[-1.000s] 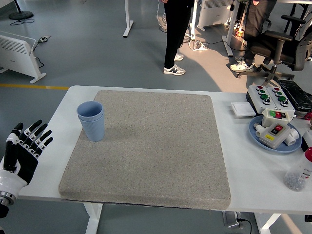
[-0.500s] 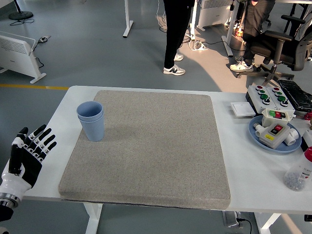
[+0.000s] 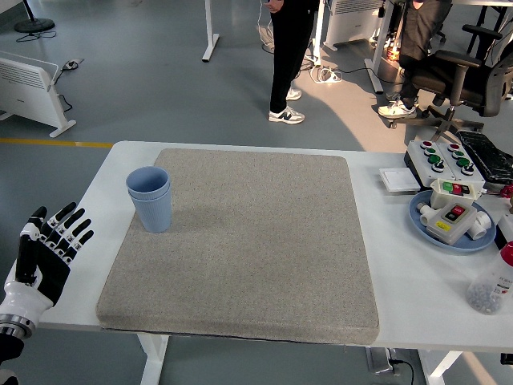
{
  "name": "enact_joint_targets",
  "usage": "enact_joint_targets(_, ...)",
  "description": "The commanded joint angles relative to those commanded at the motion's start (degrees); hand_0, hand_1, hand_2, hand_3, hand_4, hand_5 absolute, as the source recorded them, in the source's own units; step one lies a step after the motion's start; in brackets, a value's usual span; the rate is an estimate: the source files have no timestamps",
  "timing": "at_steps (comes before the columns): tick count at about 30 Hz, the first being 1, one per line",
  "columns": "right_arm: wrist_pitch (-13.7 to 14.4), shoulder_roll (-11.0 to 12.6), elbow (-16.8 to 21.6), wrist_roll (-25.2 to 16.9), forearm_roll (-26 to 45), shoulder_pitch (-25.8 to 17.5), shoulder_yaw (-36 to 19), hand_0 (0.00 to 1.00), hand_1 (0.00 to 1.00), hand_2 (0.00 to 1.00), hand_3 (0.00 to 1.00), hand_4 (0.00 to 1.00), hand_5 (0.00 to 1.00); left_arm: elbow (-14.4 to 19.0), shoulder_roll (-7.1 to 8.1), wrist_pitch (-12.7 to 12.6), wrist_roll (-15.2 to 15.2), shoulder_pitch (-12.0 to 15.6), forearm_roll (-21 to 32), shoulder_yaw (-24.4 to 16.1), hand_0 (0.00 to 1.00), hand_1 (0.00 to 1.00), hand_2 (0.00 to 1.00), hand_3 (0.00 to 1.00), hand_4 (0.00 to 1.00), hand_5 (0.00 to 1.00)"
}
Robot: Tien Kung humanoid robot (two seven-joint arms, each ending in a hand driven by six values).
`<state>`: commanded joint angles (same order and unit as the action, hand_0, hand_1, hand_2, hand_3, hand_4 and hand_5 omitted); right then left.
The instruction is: Push cup pick cup insert cup
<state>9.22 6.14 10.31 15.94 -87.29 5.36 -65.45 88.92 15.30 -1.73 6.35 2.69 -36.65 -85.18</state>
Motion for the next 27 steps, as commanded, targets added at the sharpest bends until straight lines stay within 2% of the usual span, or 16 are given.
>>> enact_joint_targets(27, -0.2, 0.0, 0.0, 0.0, -0.7, 0.3, -0.1, 0.528, 0.546, 0.563, 0.571, 0.065, 0.791, -1.5, -0.35, 0.0, 0.1, -0.4, -1.1, -0.2, 0.882, 0.892, 0.896, 0.832, 0.613, 0.998)
